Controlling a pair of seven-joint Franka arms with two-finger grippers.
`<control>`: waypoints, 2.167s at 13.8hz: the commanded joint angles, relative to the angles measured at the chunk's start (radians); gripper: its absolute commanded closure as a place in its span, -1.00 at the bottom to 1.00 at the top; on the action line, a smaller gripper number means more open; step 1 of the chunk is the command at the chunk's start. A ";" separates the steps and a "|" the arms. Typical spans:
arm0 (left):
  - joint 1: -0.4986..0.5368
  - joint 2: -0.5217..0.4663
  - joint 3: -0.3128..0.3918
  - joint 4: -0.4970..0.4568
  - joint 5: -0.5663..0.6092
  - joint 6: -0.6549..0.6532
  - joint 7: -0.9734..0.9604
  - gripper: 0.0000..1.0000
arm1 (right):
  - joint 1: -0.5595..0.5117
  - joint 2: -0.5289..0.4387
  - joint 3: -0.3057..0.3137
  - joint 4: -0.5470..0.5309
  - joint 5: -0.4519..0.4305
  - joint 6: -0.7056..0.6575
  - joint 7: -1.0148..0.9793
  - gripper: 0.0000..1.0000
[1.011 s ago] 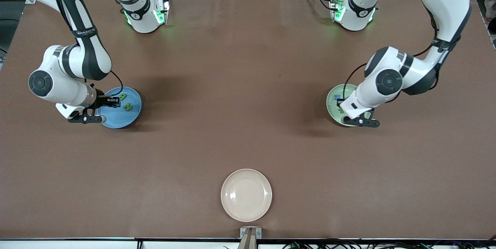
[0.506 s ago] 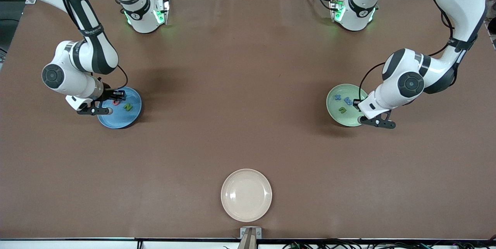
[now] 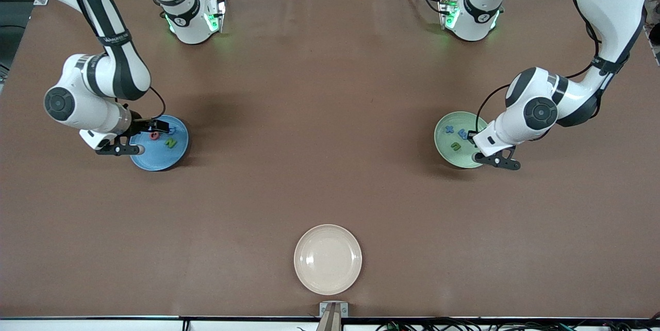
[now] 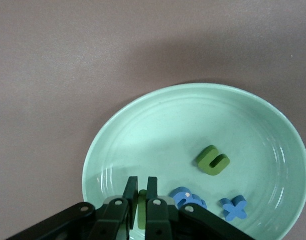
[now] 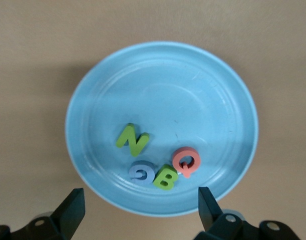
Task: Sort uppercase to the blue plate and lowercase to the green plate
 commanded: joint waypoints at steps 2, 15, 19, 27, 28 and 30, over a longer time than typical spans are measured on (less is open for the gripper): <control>0.017 -0.008 -0.014 -0.010 0.019 0.014 0.004 -0.03 | -0.031 -0.017 0.014 0.241 -0.007 -0.272 -0.002 -1.00; 0.020 -0.040 -0.028 0.073 0.002 -0.118 -0.053 -1.00 | -0.042 -0.052 -0.006 0.680 -0.047 -0.651 0.004 -1.00; 0.017 -0.083 -0.028 0.138 -0.155 -0.199 0.023 -0.99 | -0.033 -0.054 0.001 0.680 -0.040 -0.651 0.004 -1.00; 0.022 -0.301 0.094 0.139 -0.457 -0.236 0.298 -0.99 | -0.034 -0.054 0.001 0.685 -0.050 -0.651 0.003 -1.00; 0.025 -0.335 0.105 0.142 -0.461 -0.243 0.295 -0.99 | -0.034 -0.054 0.001 0.692 -0.050 -0.651 0.003 -1.00; 0.032 -0.396 0.133 0.170 -0.475 -0.266 0.290 -0.99 | -0.034 -0.048 0.001 0.708 -0.050 -0.651 0.003 -1.00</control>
